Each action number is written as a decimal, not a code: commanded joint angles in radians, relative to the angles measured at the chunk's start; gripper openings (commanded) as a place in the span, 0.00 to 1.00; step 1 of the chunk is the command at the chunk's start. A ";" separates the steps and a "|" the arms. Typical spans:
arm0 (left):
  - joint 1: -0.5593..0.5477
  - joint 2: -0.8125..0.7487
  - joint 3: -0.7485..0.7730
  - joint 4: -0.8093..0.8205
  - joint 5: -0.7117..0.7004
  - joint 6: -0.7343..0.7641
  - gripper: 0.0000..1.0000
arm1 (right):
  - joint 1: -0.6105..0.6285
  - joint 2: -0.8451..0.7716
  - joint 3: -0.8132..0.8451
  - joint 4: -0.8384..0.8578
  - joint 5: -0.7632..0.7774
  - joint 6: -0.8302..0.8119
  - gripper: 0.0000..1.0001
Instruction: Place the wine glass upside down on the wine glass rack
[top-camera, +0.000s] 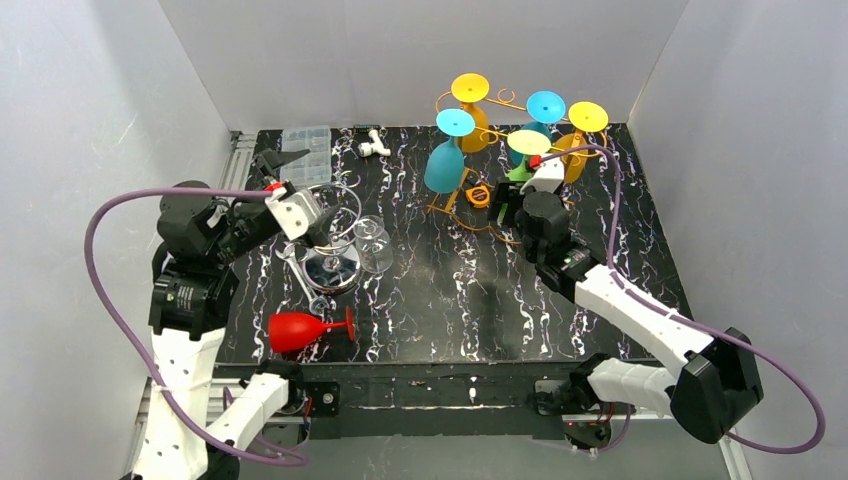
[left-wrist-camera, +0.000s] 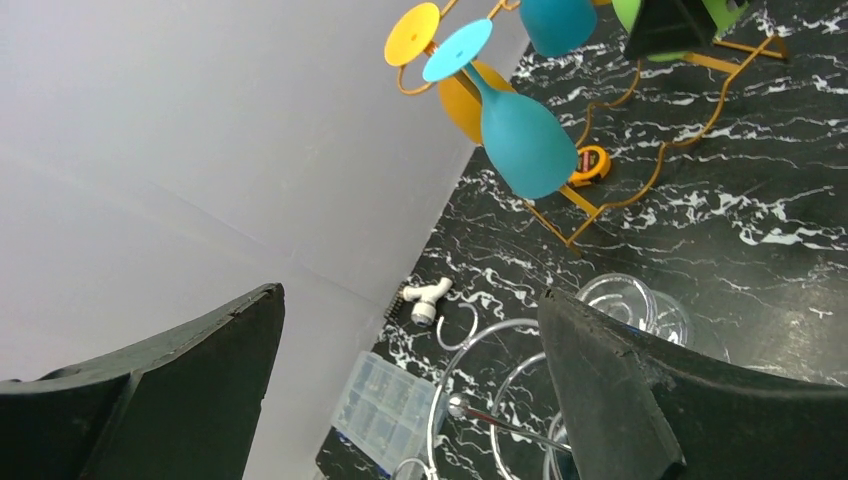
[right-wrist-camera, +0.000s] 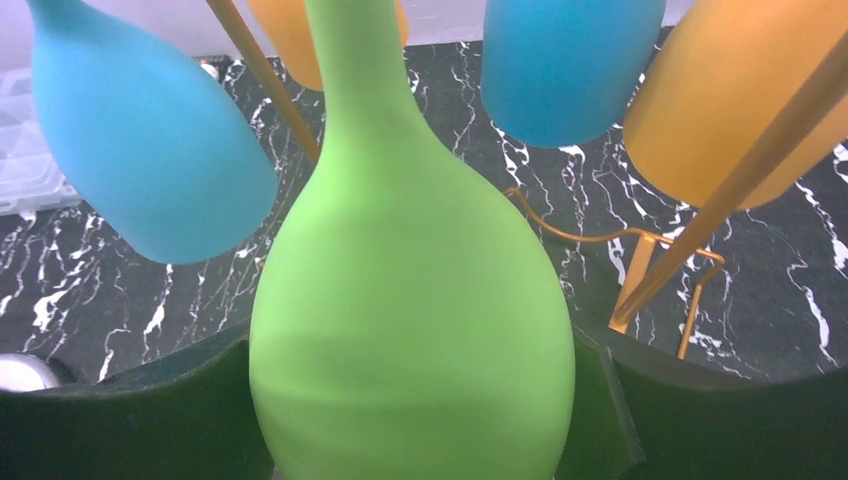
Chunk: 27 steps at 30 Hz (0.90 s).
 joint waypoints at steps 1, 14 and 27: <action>0.003 0.005 -0.047 0.001 -0.007 0.026 0.98 | -0.050 -0.006 0.058 0.062 -0.098 -0.014 0.52; 0.003 0.009 -0.075 -0.006 -0.053 0.072 0.98 | -0.159 -0.003 0.043 0.022 -0.262 0.015 0.52; 0.003 0.010 -0.048 -0.063 -0.066 0.063 0.98 | -0.162 -0.013 -0.020 0.033 -0.233 0.048 0.63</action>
